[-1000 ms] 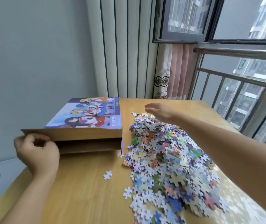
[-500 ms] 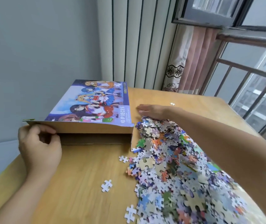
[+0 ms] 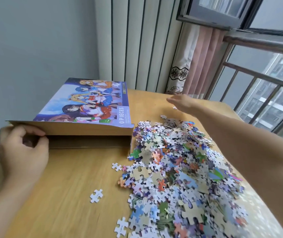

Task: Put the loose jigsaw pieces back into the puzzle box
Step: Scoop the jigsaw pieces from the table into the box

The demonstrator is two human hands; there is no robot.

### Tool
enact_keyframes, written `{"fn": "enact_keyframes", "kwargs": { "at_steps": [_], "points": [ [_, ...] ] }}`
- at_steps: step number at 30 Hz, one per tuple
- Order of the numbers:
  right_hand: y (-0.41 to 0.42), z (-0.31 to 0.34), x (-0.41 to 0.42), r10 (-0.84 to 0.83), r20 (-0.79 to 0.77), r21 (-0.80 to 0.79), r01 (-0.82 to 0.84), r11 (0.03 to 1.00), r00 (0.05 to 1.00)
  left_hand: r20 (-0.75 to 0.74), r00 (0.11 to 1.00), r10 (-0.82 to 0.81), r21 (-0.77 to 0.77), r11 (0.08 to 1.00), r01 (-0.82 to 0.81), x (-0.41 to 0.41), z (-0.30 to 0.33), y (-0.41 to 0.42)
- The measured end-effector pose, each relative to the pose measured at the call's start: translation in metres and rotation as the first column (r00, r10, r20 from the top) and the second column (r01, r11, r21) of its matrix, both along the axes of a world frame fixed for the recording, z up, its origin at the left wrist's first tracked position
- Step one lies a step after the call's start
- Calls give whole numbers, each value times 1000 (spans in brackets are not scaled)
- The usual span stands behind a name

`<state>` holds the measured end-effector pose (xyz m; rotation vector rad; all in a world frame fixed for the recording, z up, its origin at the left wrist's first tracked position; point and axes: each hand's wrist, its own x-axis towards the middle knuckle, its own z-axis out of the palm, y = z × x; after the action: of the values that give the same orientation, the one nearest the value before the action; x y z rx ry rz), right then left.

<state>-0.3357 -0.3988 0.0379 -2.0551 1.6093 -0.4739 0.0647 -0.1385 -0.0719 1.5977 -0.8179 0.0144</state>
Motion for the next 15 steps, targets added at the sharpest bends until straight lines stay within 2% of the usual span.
{"fn": "enact_keyframes", "kwargs": {
  "at_steps": [1,3,5,9,11,15],
  "points": [
    [-8,-7,-1,3,-65,81,3,997,998,11,1000,-1,1,1000,1,1,0,0],
    [-15,-16,2,13,-90,238,8,971,996,31,999,-8,6,1000,7,2,0,0],
    [-7,-16,9,57,-90,296,-28,955,994,46,999,-20,0,1000,20,1,2,1],
    [40,-6,17,339,-150,348,-271,897,929,78,996,-32,-26,999,34,-3,5,3],
    [68,-2,14,422,-184,358,-339,870,888,89,995,-49,-5,999,50,-4,6,4],
    [112,12,7,419,-288,267,-348,899,861,165,985,-59,-2,998,60,-16,14,7]
  ]
}}
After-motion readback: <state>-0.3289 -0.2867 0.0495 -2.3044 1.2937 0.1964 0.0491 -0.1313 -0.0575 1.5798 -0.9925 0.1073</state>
